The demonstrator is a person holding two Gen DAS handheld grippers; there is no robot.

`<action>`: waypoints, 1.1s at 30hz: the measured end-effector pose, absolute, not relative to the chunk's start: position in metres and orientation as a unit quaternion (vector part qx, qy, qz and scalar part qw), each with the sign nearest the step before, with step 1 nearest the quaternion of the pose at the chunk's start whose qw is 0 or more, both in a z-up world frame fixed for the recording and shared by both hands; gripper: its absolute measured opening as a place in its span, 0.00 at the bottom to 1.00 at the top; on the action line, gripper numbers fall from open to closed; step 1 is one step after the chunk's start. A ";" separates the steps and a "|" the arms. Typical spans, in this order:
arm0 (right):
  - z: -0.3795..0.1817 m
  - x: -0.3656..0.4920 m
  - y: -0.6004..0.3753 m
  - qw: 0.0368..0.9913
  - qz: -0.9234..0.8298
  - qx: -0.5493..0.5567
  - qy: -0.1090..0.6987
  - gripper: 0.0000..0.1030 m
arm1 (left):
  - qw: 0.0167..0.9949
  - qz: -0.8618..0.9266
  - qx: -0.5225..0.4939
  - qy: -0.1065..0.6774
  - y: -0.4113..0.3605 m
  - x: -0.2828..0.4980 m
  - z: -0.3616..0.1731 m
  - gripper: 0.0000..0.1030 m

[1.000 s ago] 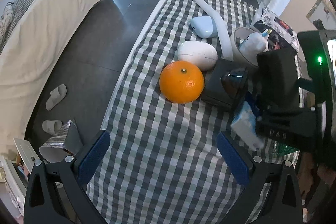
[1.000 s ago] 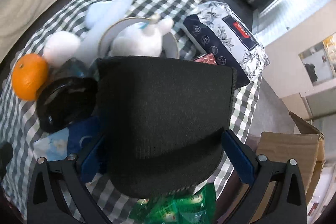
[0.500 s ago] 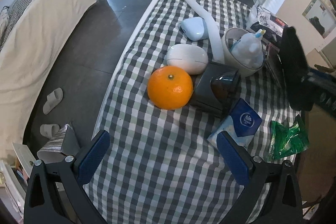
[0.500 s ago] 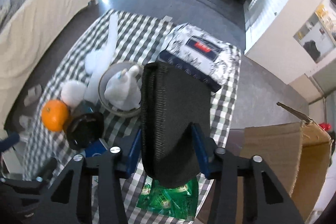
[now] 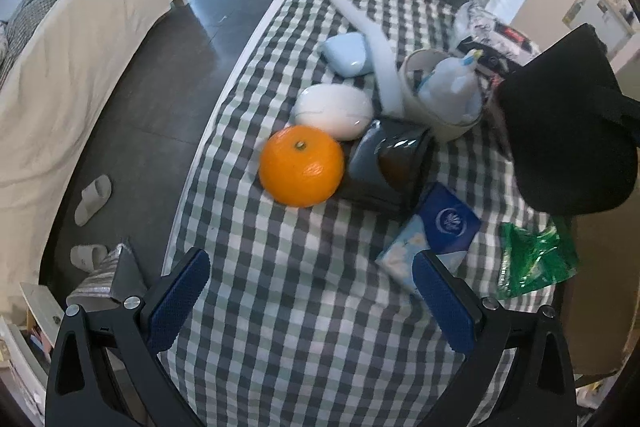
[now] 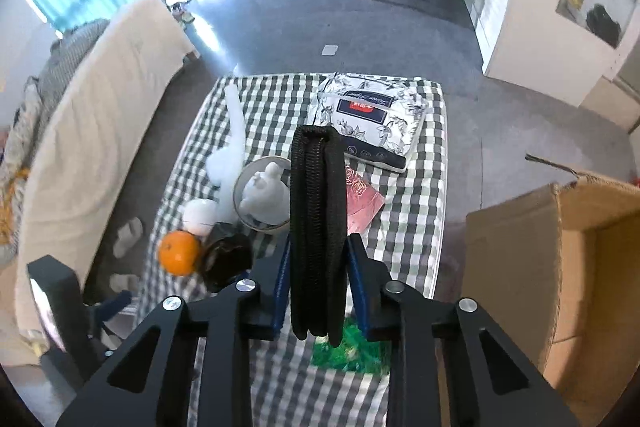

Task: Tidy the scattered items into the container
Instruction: 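Carry the black pouch to the cardboard box while the left gripper grasps the blue tissue pack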

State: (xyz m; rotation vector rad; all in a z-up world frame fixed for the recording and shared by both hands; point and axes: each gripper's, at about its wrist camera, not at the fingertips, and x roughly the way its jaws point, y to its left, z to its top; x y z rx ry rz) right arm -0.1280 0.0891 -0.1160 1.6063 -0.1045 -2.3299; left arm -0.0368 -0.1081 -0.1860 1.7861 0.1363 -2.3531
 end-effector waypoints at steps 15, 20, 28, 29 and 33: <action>-0.095 -0.099 0.125 0.122 -0.826 0.546 -0.074 0.24 | -0.001 -0.806 0.592 0.012 -0.065 -0.045 -0.211 1.00; -0.091 -0.092 0.139 0.107 -0.828 0.545 -0.081 0.24 | -0.022 -0.793 0.609 -0.006 -0.047 -0.050 -0.238 0.73; -0.082 -0.083 0.162 0.079 -0.835 0.537 -0.092 0.24 | -0.044 -0.795 0.604 -0.029 -0.035 -0.054 -0.240 0.59; -0.081 -0.082 0.163 0.076 -0.836 0.535 -0.093 0.24 | -0.047 -0.797 0.601 -0.027 -0.034 -0.053 -0.236 0.59; -0.072 -0.074 0.172 0.067 -0.841 0.528 -0.098 0.24 | -0.059 -0.809 0.584 -0.035 -0.029 -0.048 -0.214 0.59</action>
